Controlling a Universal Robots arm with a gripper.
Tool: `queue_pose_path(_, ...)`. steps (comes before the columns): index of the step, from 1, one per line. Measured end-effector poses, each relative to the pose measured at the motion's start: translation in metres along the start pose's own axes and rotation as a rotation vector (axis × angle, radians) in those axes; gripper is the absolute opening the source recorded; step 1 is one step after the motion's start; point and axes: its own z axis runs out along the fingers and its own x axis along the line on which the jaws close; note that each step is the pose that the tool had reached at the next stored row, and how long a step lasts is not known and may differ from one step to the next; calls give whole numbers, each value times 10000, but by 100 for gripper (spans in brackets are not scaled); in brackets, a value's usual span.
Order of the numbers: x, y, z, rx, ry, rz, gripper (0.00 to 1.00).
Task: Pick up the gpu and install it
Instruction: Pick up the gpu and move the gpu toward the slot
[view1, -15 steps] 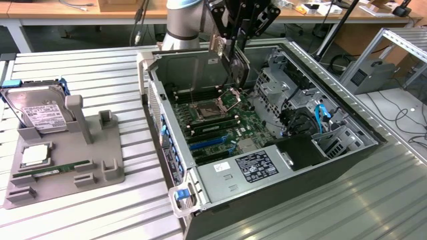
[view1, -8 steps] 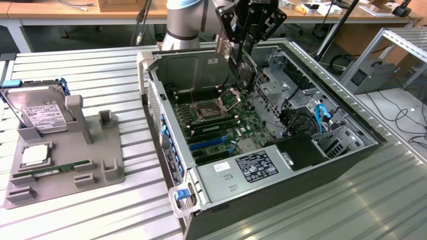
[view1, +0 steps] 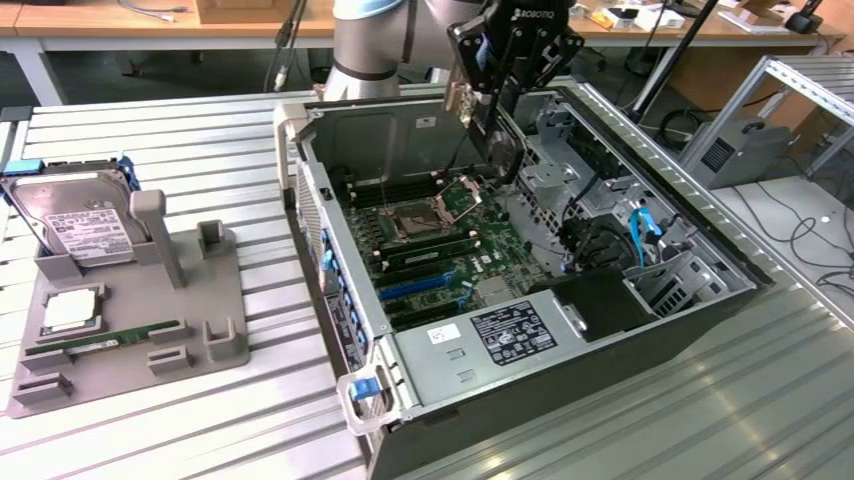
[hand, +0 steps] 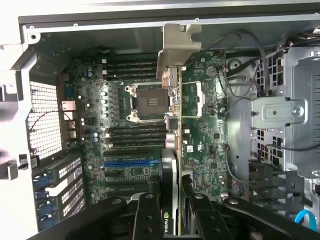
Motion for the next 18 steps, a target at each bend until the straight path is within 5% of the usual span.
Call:
queue_pose_path(5, -112, 4, 62, 0, 4, 0, 27)
queue_pose_path(18, -147, -39, 270, 0, 3, 0, 27)
